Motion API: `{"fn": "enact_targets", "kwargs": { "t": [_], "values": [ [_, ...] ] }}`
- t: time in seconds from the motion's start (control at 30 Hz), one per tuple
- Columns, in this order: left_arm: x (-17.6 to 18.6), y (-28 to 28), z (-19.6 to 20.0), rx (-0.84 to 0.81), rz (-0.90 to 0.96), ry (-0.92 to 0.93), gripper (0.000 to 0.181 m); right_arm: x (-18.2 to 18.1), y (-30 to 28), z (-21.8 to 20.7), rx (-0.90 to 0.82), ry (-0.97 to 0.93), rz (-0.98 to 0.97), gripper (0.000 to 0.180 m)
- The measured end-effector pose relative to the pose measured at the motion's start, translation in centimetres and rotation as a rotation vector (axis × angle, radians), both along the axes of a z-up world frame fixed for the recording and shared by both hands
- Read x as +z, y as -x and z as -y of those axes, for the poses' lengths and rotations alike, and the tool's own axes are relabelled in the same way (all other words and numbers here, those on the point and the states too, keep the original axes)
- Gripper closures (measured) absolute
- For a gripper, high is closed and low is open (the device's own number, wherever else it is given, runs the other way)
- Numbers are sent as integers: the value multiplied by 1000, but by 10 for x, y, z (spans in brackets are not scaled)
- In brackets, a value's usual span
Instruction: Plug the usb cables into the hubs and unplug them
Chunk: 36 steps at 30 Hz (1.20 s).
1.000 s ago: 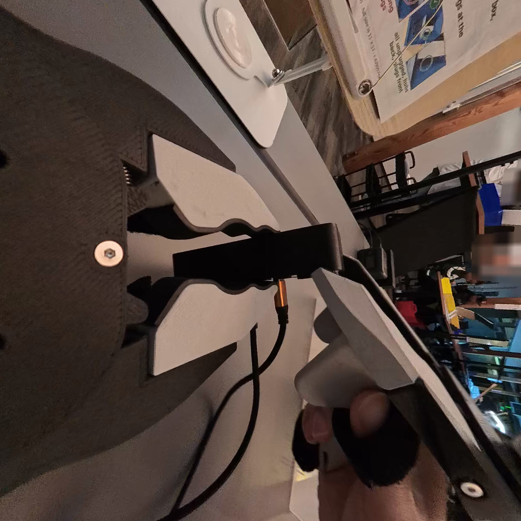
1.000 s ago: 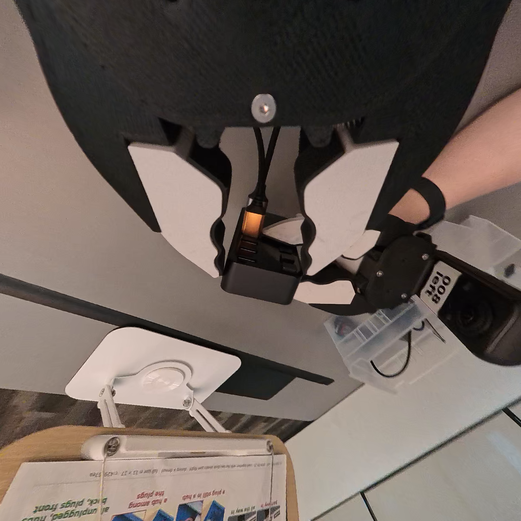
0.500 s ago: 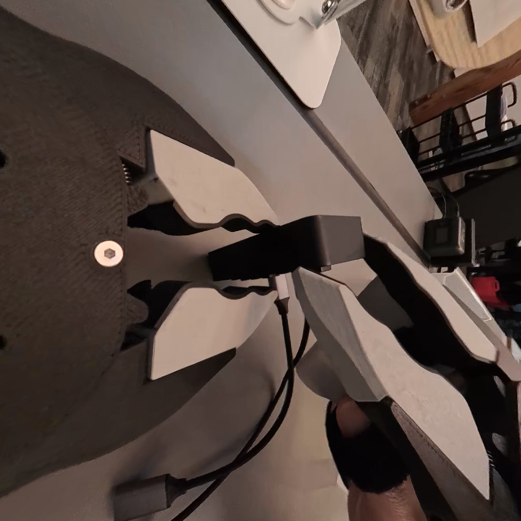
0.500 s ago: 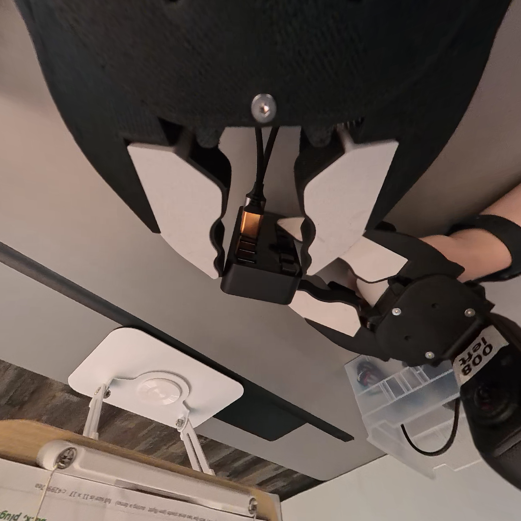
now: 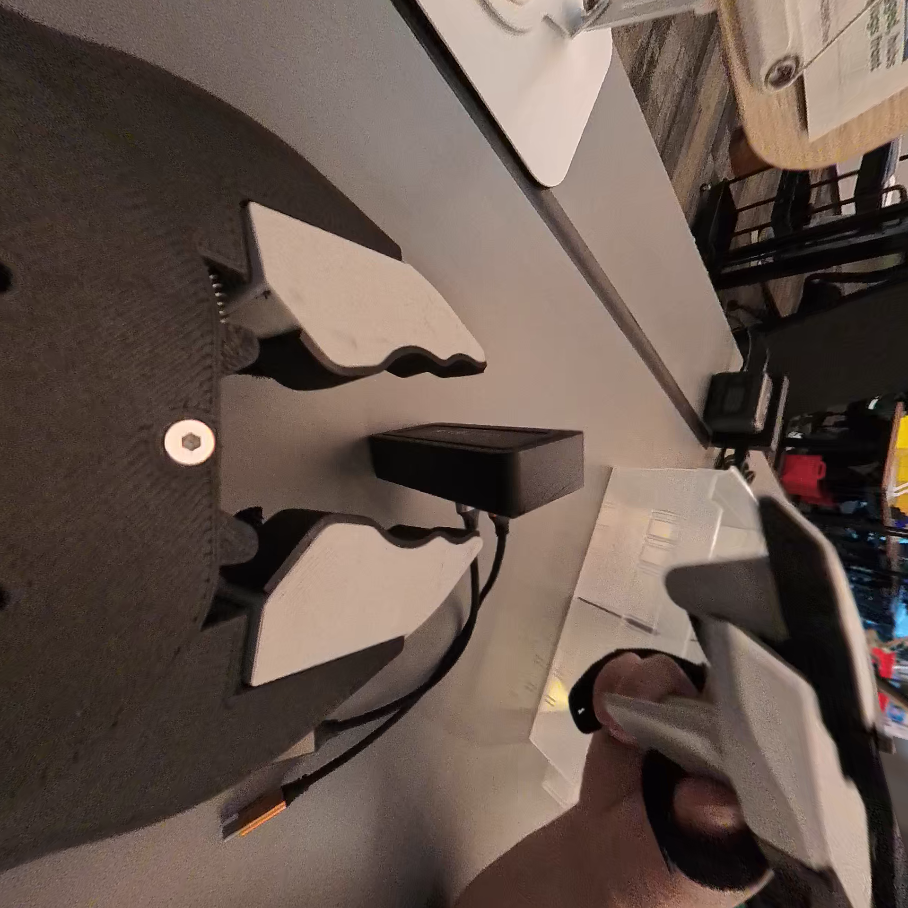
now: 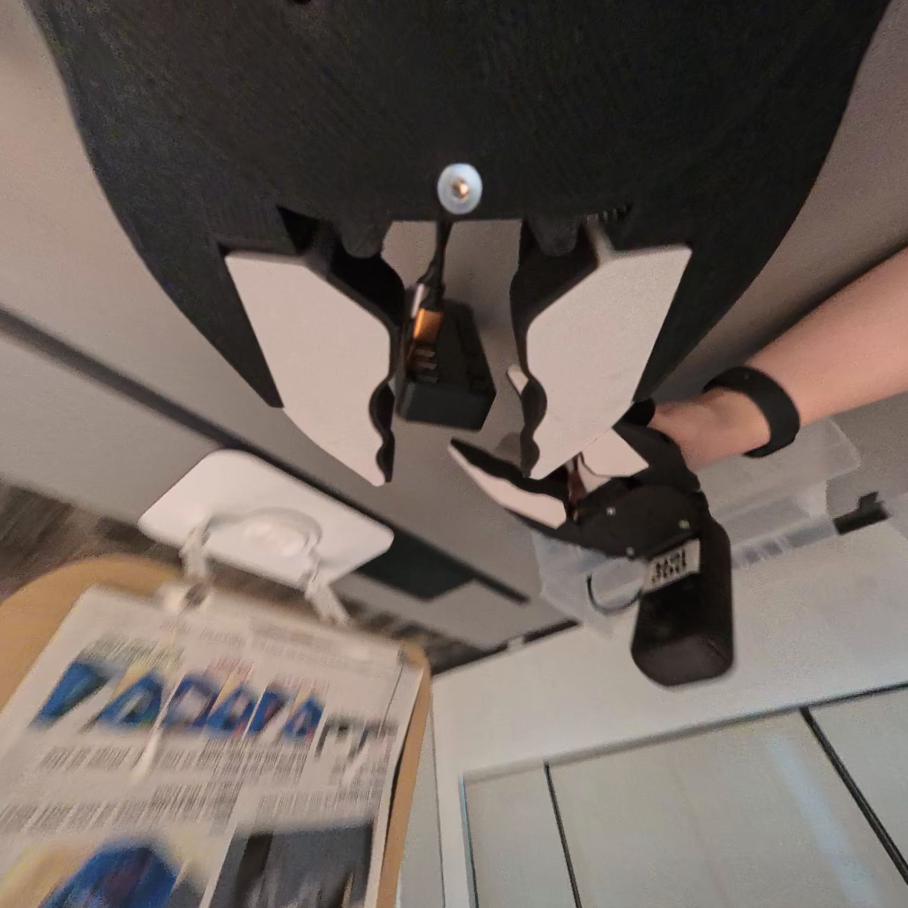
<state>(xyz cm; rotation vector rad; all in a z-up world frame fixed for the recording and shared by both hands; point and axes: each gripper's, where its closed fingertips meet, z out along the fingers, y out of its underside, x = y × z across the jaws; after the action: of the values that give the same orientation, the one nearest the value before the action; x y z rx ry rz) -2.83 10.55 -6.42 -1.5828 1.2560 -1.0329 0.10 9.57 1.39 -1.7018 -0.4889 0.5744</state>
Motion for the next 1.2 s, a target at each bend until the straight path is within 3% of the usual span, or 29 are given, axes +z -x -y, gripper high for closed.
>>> {"fn": "enact_targets", "kwargs": {
  "t": [0.1,0.2,0.3,0.4,0.6,0.7,0.8,1.07,1.2],
  "values": [
    [6,0,-3,25,31,-30,123,22,-18,17,-89,-227,24,140],
    [11,-5,1,18,52,-24,120,4,-25,22,-162,-295,152,140],
    [10,-15,7,10,38,10,117,-28,-23,14,-171,-222,211,143],
    [5,-18,2,70,0,-27,126,-44,-29,7,-202,-152,210,145],
    [-1,-31,1,87,12,23,128,-77,-36,23,-240,-65,211,146],
    [-7,-36,1,80,-1,15,139,-94,-23,27,-209,-11,210,145],
    [-3,-39,-3,112,45,-15,152,-95,-16,22,-214,18,236,146],
    [-3,-42,-1,137,63,-36,152,-106,-16,5,-252,126,135,156],
    [-3,-42,-1,139,73,-31,151,-114,-13,1,-222,137,179,159]
  ]
}}
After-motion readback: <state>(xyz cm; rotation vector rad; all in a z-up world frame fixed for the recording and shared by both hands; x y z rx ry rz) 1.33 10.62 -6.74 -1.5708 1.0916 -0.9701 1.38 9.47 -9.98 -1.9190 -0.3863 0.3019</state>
